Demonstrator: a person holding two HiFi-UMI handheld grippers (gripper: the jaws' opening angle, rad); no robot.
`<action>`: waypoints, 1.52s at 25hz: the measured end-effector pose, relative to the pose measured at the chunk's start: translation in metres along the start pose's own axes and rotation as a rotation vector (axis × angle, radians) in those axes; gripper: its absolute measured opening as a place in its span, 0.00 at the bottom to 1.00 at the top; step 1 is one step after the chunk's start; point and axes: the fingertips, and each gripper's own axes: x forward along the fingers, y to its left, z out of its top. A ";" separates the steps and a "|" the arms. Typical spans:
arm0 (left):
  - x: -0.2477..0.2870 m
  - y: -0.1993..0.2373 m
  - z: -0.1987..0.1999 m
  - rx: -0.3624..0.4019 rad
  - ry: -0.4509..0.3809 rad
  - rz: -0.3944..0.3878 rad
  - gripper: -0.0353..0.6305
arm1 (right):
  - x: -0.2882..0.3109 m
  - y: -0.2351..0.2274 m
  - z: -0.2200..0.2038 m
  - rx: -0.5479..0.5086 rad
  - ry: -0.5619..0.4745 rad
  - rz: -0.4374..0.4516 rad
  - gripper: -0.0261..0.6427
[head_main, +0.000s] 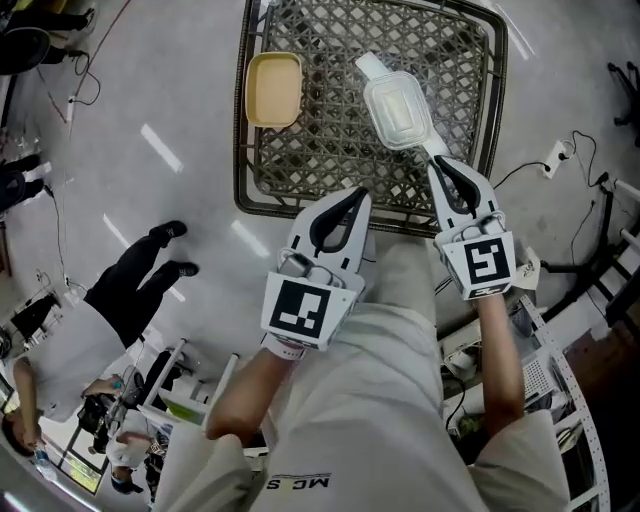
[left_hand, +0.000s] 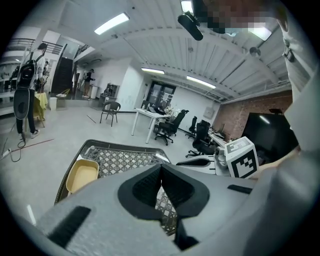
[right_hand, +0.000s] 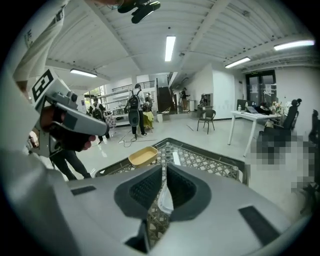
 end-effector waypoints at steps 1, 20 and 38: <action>0.003 0.003 -0.004 -0.003 0.004 0.004 0.09 | 0.006 0.002 -0.003 -0.018 0.008 0.020 0.08; 0.030 0.034 -0.060 0.002 0.060 0.033 0.09 | 0.075 0.012 -0.105 -0.531 0.280 0.309 0.20; 0.025 0.032 -0.049 -0.024 0.037 0.041 0.09 | 0.111 0.016 -0.171 -0.879 0.456 0.589 0.22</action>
